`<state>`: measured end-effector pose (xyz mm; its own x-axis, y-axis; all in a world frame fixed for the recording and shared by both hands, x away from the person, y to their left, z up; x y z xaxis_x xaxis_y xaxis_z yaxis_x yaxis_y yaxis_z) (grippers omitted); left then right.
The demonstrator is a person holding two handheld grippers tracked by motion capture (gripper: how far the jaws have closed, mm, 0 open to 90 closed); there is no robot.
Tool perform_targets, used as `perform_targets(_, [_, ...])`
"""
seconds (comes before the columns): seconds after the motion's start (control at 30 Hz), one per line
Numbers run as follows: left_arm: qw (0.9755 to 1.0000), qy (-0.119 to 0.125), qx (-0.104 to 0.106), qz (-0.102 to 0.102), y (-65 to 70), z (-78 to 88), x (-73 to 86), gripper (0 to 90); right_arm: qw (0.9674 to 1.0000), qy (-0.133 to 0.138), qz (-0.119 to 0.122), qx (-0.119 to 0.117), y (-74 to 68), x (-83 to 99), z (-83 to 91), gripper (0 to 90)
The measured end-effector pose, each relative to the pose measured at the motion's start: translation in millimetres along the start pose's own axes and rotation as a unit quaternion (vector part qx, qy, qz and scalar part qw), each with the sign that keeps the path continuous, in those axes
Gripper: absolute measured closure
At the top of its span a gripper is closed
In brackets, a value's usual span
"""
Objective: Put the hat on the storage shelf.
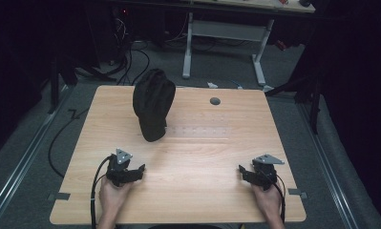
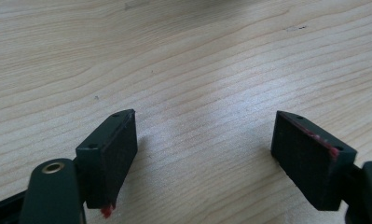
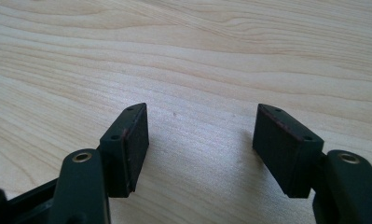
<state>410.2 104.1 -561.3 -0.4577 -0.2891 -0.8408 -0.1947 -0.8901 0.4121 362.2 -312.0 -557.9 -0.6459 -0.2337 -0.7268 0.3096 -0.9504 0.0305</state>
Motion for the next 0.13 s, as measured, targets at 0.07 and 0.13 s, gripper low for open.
perform_targets(0.07, [1.0000,0.001,-0.001,0.001,0.0,-0.1,-0.1,23.2,1.0000,0.000,0.000,0.000,0.0,0.0,0.0,36.1])
perform_targets(0.13, [1.0000,0.001,-0.002,0.001,0.0,-0.1,-0.2,23.4,1.0000,0.000,0.000,0.000,0.0,0.0,0.0,36.1])
Point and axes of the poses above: each handheld gripper's, and its own axes: z roughly backward along the jaws, x roughly out of its underside, y roughly to its right, the point moved 4 cm from there along -z, roughly forward along the jaws, and after that the axes turned 1 degree about z, right-handed, at the moved point
